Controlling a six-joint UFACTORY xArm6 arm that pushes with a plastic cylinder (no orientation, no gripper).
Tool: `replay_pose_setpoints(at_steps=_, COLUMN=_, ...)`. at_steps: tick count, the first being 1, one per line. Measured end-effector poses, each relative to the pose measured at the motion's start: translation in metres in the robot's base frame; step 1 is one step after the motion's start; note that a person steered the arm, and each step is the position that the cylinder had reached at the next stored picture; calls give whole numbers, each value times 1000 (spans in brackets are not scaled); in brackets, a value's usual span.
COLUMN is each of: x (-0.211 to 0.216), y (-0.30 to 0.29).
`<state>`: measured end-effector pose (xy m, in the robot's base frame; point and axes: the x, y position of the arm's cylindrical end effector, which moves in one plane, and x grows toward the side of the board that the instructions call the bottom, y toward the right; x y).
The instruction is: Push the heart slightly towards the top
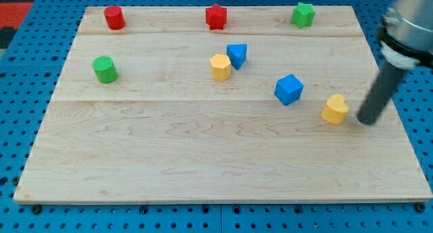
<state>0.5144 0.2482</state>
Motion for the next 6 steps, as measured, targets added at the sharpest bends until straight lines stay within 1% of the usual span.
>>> replay_pose_setpoints(at_steps=1, x=22, y=-44)
replay_pose_setpoints(at_steps=3, x=-66, y=-39)
replay_pose_setpoints(at_steps=4, x=-108, y=-48)
replay_pose_setpoints(at_steps=5, x=-114, y=-42)
replay_pose_setpoints(at_steps=6, x=-114, y=-22)
